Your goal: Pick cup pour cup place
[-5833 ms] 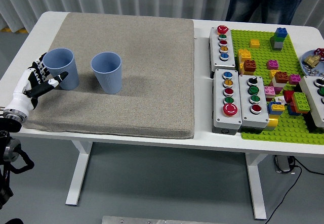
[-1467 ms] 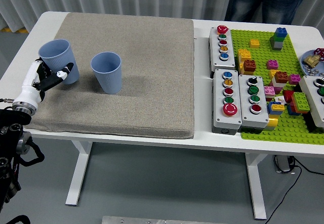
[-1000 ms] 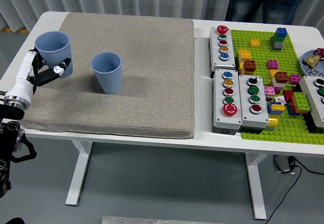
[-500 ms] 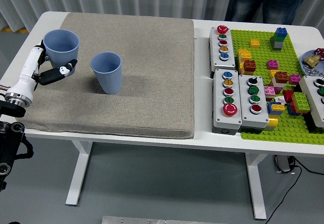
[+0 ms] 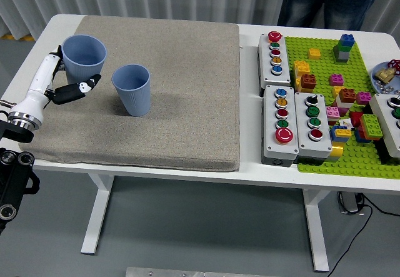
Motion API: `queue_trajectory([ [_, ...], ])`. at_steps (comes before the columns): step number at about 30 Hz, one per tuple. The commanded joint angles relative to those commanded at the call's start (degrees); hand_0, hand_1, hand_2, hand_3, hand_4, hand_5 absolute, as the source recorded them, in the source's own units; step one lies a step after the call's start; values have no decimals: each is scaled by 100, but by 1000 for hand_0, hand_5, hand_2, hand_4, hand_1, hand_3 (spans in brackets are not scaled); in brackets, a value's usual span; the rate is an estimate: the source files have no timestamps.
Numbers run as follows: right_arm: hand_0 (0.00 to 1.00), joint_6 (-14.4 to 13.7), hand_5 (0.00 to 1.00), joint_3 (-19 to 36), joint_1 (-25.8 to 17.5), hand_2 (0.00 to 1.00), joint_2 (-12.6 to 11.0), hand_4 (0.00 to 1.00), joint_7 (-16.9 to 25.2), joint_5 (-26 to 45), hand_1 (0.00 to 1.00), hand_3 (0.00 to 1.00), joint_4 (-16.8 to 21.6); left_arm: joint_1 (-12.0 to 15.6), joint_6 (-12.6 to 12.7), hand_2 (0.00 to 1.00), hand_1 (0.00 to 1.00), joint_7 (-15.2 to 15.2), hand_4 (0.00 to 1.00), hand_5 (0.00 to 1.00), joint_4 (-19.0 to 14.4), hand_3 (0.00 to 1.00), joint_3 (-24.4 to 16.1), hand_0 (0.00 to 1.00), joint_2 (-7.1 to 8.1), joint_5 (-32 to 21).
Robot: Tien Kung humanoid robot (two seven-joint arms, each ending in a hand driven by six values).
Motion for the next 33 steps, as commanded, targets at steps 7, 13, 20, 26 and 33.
queue_trajectory([
  [7, 748, -4, 280, -5, 6, 755, -2, 95, 11, 20, 700, 610, 0, -19, 23, 789, 639, -1, 591, 92, -27, 824, 30, 532, -19, 114],
  [13, 748, -9, 279, -5, 28, 756, -5, 96, 17, 40, 700, 610, 0, -50, 142, 789, 641, -11, 588, 89, -104, 823, 61, 538, -6, 714],
  [20, 748, -11, 279, -13, 36, 755, -11, 97, 25, 63, 699, 610, 0, -119, 154, 789, 639, 4, 586, 89, -95, 822, 35, 538, 24, 1207],
  [26, 748, -13, 279, -11, 41, 755, -14, 98, 27, 64, 699, 610, 0, -88, 148, 788, 638, 23, 583, 86, -204, 820, 86, 537, 61, 1550],
  [33, 748, -16, 278, -14, 49, 755, -15, 98, 29, 74, 700, 610, 0, -66, 151, 787, 637, 47, 564, 57, -323, 818, 152, 537, 88, 1895],
])
